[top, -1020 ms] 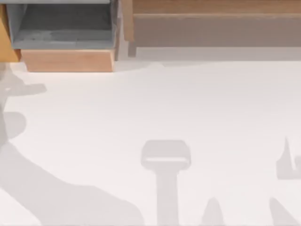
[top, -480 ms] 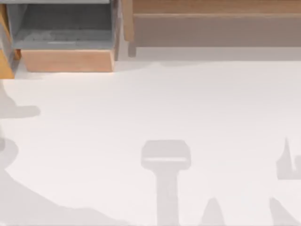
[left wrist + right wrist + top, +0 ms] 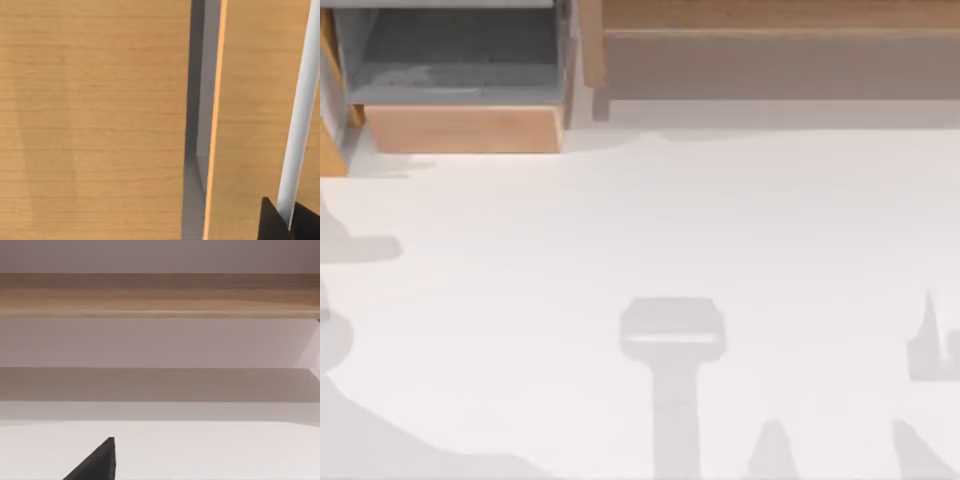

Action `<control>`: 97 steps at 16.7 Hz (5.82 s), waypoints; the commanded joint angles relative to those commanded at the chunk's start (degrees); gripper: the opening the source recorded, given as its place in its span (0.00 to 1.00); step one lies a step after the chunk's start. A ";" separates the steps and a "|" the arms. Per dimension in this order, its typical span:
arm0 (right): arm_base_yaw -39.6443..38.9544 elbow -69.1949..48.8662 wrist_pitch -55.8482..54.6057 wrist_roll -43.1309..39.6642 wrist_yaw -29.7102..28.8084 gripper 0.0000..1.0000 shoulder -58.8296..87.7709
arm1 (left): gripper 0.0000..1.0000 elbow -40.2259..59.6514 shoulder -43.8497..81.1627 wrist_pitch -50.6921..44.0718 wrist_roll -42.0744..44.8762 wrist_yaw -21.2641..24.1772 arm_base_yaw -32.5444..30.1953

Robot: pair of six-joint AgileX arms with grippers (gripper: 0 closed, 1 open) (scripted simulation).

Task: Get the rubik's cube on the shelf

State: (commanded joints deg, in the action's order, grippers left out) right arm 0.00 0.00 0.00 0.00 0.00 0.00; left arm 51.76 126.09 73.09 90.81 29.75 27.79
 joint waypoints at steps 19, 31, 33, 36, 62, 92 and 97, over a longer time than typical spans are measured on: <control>0.00 0.00 0.00 0.00 0.00 1.00 0.00 | 0.00 -22.89 -9.01 12.48 0.60 10.98 10.68; 0.00 0.00 0.00 0.00 0.00 1.00 0.00 | 0.53 -23.83 -9.42 13.11 0.59 11.68 11.37; 0.00 0.00 0.00 0.00 0.00 1.00 0.00 | 0.68 -23.83 -9.42 13.11 0.59 11.68 11.37; 0.00 0.00 0.00 0.00 0.00 1.00 0.00 | 0.90 -23.83 -9.42 13.11 0.59 11.68 11.37; 0.00 0.00 0.00 0.00 0.00 1.00 0.00 | 1.00 -18.09 -11.46 3.68 -3.21 10.26 19.48; 0.00 0.00 0.00 0.00 0.00 1.00 0.00 | 1.00 86.43 13.45 -150.38 -67.69 -24.80 -7.27; 0.00 0.00 0.00 0.00 0.00 1.00 0.00 | 1.00 86.76 13.84 -151.12 -68.03 -24.97 -7.56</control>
State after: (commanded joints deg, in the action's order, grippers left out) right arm 0.00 0.00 0.00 0.00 0.00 0.00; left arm 138.52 139.94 -78.03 22.78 4.79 20.23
